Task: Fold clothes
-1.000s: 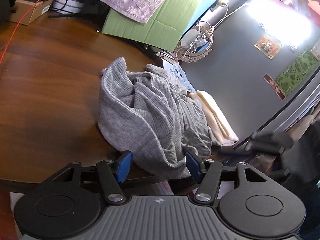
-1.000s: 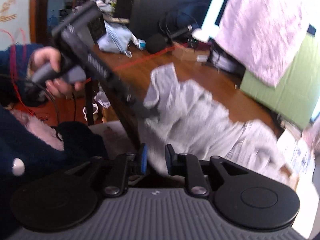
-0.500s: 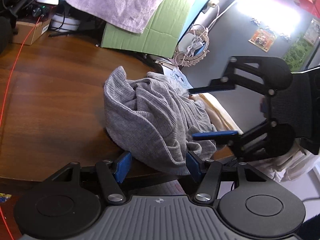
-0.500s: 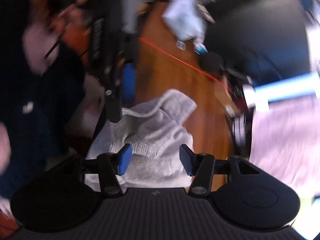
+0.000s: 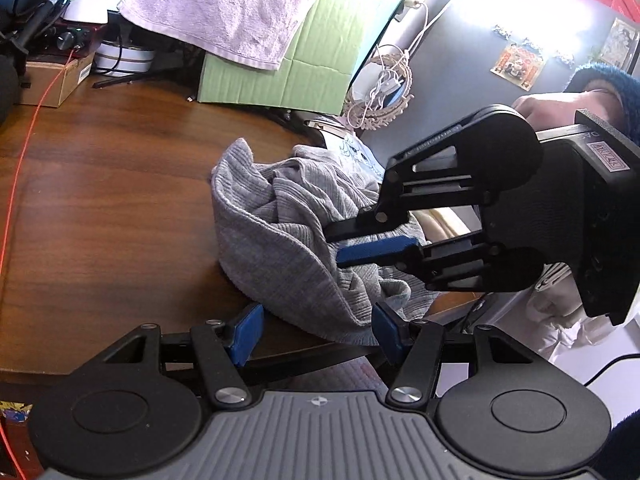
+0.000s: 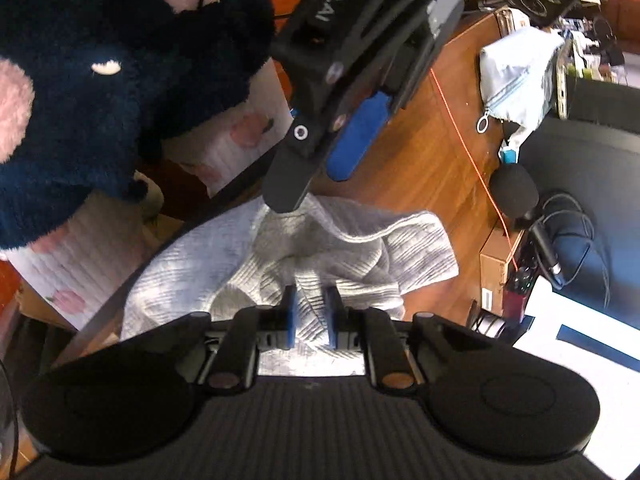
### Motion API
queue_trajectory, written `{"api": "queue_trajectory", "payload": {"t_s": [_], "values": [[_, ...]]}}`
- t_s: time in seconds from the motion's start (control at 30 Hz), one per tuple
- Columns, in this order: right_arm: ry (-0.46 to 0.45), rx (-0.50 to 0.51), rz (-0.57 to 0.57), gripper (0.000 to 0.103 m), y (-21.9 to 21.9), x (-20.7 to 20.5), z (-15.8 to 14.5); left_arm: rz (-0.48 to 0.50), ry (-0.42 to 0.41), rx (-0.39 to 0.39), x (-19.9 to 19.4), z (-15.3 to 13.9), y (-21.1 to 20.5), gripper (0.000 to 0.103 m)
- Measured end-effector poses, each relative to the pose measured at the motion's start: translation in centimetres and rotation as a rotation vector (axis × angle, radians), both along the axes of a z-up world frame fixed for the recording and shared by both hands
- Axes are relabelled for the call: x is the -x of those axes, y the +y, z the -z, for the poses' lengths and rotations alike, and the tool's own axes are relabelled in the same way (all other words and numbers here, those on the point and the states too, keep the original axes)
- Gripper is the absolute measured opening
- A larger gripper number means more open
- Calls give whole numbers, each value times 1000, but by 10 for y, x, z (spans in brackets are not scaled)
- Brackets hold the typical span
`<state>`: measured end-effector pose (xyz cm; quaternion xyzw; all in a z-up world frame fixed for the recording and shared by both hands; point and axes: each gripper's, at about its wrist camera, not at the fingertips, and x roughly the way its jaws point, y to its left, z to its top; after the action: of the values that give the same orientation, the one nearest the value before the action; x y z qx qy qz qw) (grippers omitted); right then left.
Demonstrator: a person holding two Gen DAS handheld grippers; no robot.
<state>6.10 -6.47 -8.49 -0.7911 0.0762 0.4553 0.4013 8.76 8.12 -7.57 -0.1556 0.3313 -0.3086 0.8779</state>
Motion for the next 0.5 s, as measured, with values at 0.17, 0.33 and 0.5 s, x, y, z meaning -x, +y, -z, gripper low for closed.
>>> {"api": "queue_trajectory", "payload": {"t_s": [0.17,0.33,0.5], "values": [[-65,7,-91,31,-11,7,6,7,-6,-6,1,-2,0,58],[-104,14,-144,35,-17,12,14,16,-8,-12,2,-3,-2,58],[-118,-98,-31,3,-13,1,2,21,-17,-20,2,-7,-3,58]]}}
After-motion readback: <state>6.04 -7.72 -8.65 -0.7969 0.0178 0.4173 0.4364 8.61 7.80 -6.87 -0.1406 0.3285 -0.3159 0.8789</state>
